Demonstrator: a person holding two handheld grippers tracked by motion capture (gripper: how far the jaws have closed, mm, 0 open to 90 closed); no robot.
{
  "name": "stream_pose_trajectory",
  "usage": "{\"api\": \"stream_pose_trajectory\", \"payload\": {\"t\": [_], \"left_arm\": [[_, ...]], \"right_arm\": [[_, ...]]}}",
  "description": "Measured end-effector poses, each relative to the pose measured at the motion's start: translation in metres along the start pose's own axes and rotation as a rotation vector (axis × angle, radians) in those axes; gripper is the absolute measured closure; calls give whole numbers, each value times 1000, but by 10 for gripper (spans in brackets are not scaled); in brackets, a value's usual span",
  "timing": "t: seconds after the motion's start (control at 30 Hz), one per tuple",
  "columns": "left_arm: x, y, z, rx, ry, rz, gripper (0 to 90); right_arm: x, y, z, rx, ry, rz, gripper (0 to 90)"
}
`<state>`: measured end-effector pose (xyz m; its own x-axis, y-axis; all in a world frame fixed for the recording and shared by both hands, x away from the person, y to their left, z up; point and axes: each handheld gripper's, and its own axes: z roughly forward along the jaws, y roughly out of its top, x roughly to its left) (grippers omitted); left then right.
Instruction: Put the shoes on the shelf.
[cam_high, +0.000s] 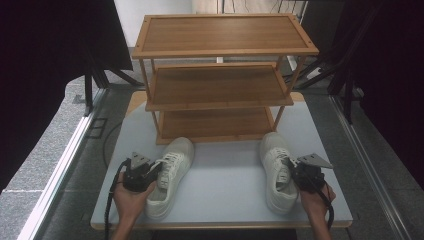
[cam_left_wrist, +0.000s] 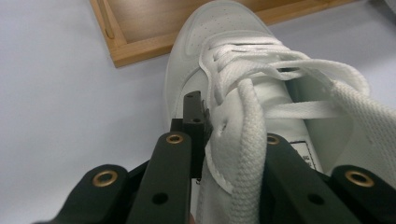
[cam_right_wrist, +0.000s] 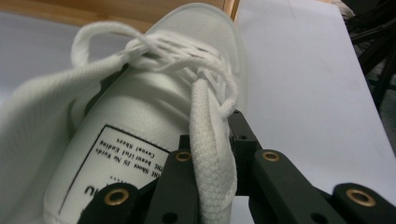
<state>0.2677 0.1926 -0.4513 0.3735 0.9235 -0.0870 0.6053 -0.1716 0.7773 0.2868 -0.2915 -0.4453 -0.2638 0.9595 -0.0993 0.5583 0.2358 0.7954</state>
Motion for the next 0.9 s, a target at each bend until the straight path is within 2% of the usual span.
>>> {"api": "stream_pose_trajectory", "payload": {"t": [0.2,0.23,0.27,0.3,0.43,0.53,0.57,0.7,0.73,0.77,0.8,0.9], "left_arm": [[2,0,-5,-37,-44,-15,812],[4,0,-8,-63,-74,-35,811],[4,0,-8,-63,-74,-35,811],[8,-1,-13,-95,-122,-64,811],[10,1,-21,-152,-188,-104,811],[9,3,-25,-177,-206,-107,811],[7,5,-29,-198,-223,-112,811],[5,8,-35,-231,-261,-134,811],[5,8,-35,-231,-261,-134,811],[5,9,-36,-239,-270,-139,811],[5,9,-38,-246,-278,-143,811],[2,14,-44,-268,-297,-135,812]], "right_arm": [[-7,-4,-5,-56,48,34,848],[-11,-5,-8,-78,73,48,847],[-11,-5,-8,-78,73,48,847],[-16,-6,-12,-107,108,74,847],[-23,-8,-20,-151,174,133,847],[-24,-8,-24,-178,196,141,847],[-24,-8,-26,-188,205,146,847],[-26,-6,-32,-225,272,186,847],[-26,-6,-32,-225,272,186,847],[-26,-4,-36,-249,301,200,847],[-26,-4,-36,-249,301,200,847],[-23,2,-47,-297,328,201,847]]}}
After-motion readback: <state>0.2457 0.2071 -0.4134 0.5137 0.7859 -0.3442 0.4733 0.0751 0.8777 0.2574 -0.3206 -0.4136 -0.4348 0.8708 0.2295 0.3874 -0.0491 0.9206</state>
